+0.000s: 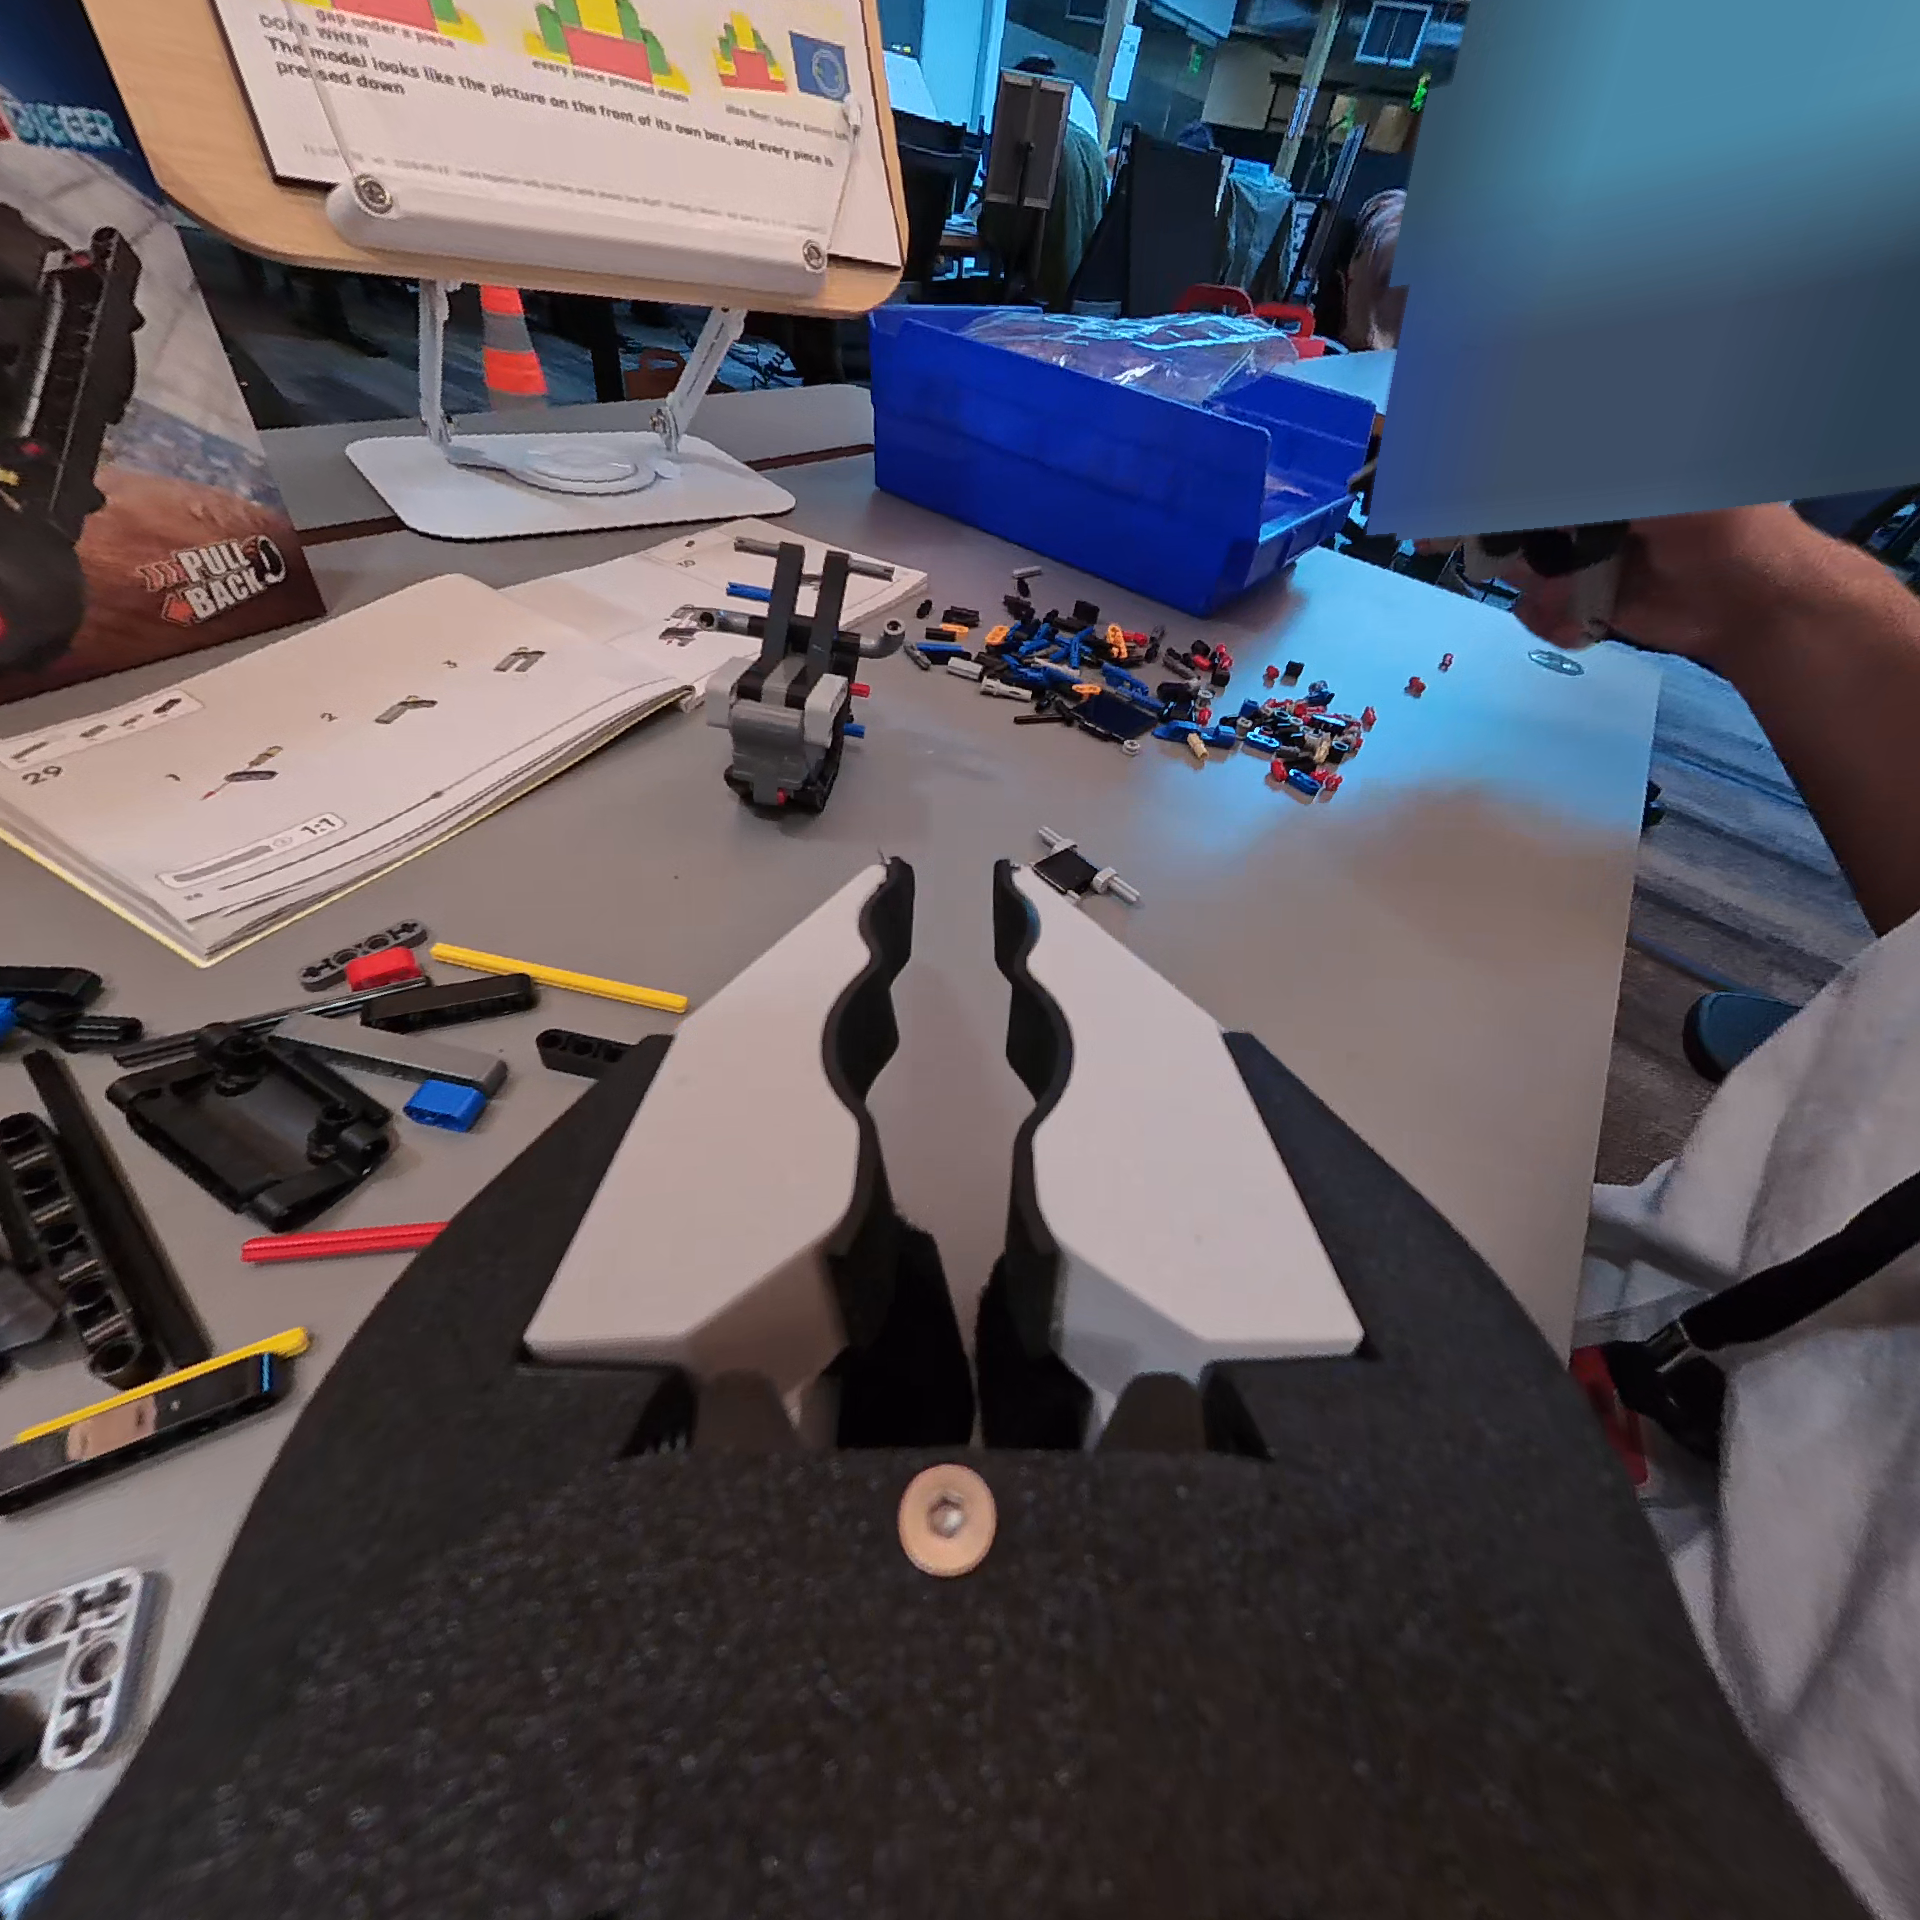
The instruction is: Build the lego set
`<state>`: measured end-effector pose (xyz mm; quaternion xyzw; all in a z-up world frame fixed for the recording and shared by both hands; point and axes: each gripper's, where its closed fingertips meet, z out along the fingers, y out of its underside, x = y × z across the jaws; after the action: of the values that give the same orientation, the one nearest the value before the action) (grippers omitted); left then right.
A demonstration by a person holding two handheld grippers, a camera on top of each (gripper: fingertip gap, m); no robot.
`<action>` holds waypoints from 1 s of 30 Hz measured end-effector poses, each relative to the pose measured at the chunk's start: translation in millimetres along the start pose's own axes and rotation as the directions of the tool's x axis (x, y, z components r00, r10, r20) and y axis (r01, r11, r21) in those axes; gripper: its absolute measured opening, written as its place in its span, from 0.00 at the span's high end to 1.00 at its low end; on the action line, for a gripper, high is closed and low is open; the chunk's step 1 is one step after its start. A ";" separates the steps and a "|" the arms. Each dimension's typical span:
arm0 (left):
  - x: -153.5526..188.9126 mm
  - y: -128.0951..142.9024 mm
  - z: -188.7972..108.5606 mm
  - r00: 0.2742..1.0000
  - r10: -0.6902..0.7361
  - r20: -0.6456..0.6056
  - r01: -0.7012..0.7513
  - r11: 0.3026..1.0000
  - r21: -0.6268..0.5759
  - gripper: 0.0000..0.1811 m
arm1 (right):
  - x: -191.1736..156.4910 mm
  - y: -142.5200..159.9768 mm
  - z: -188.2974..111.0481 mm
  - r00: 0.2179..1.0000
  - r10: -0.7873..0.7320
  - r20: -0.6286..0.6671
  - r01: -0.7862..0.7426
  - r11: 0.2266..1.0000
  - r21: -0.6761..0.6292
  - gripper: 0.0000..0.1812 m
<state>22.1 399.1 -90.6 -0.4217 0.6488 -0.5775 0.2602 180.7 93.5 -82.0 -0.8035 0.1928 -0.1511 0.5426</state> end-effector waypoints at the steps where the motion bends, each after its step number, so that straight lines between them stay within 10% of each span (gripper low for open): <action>1: 0.1 0.2 0.2 1.000 0.003 0.002 -0.003 1.000 -0.002 0.93 | 1.8 6.2 -1.6 1.000 0.017 -0.008 -0.017 1.000 0.000 0.88; 17: -5.3 15.9 13.0 0.999 0.015 0.048 -0.010 0.993 -0.119 0.93 | -20.7 71.4 2.8 0.985 -0.128 0.116 0.157 0.946 -0.284 0.89; 30: -7.9 19.3 20.5 0.998 0.019 0.054 -0.011 0.988 -0.153 0.93 | -30.5 72.5 7.0 0.976 -0.142 0.167 0.184 0.943 -0.278 0.91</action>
<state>38.3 394.6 -114.6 -0.4513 0.6869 -0.5122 0.2493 146.5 89.3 -153.0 -0.8967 0.1059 -0.1069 0.4164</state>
